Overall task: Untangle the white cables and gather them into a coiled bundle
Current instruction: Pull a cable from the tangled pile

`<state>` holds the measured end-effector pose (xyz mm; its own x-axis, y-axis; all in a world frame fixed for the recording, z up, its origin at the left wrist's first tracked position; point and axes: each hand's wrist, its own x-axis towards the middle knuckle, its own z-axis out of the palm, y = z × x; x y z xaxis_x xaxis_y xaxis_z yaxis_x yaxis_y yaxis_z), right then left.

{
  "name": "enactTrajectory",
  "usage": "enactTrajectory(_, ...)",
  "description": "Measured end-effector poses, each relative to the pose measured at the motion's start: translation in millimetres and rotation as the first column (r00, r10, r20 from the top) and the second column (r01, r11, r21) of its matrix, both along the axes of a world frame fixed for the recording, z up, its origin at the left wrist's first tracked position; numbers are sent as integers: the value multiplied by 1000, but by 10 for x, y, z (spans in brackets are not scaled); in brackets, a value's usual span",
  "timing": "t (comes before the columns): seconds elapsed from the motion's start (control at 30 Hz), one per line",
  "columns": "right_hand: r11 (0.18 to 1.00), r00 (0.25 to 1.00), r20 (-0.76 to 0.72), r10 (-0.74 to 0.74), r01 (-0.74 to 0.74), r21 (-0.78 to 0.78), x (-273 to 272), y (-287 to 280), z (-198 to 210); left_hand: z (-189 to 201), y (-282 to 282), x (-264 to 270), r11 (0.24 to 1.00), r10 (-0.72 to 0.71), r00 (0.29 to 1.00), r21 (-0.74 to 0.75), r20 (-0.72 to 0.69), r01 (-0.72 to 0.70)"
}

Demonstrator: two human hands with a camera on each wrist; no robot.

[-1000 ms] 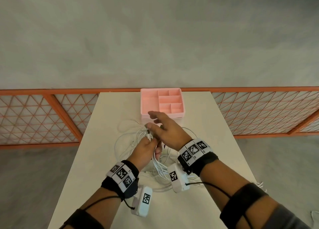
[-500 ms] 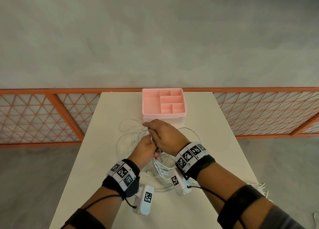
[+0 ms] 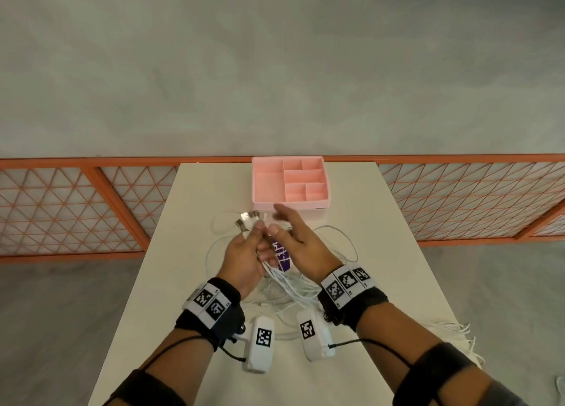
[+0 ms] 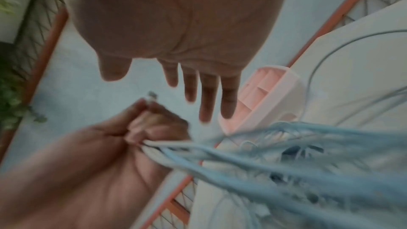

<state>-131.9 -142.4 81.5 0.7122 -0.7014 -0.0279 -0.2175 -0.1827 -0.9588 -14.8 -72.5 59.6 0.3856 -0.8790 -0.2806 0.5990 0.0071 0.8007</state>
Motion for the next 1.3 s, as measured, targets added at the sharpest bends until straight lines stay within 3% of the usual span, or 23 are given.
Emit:
enactTrajectory(0.07,995,987,-158,42,-27,96,-76,19,-92,44,-2,84,996,43,991,-67,-126,-52)
enactTrajectory(0.1,995,950,-308,57,-29,95,-124,16,-181,53,-7,119,995,46,986,-84,-160,-60)
enactTrajectory(0.2,993,706,-699,115,-61,101,-284,-69,-559,74,-1,174,996,24,989,-84,-143,-36)
enactTrajectory(0.3,991,485,-865,129,-85,100,-519,-104,-842,83,37,173,997,7,996,-76,-93,-14)
enactTrajectory(0.4,992,388,-921,30,-124,-21,-737,-90,-940,67,56,149,998,1,997,-64,-79,-6)
enactTrajectory(0.5,998,437,-899,-23,-45,-47,-846,-102,-991,49,48,116,999,-13,997,-47,-73,9)
enactTrajectory(0.57,998,458,-888,48,-60,23,-858,-120,-1026,48,30,97,999,-28,997,-47,-67,25)
enactTrajectory(0.63,994,531,-841,105,-32,104,-866,-146,-1053,45,10,82,998,-42,997,-46,-69,39)
enactTrajectory(0.73,974,762,-644,68,90,209,-820,-193,-1009,41,-11,46,999,-51,997,-19,-57,50)
enactTrajectory(0.8,923,914,-384,-130,253,291,-726,-225,-840,30,-21,2,998,-54,998,10,-17,54)
enactTrajectory(0.83,876,938,-253,-238,319,361,-669,-255,-721,15,-24,-20,998,-54,998,23,15,54)
enactTrajectory(0.9,767,926,-50,-374,339,545,-566,-323,-473,-21,-17,-53,998,-48,994,51,102,43)
enactTrajectory(0.97,719,909,68,-412,278,637,-506,-374,-222,-50,-5,-69,997,-39,984,69,172,28)
enactTrajectory(1.17,885,944,265,-195,53,463,-320,-244,183,-3,-67,-78,992,-23,981,128,192,-2)
enactTrajectory(1.3,919,987,161,-9,-56,391,-278,-84,12,131,-127,-69,995,21,989,98,143,-35)
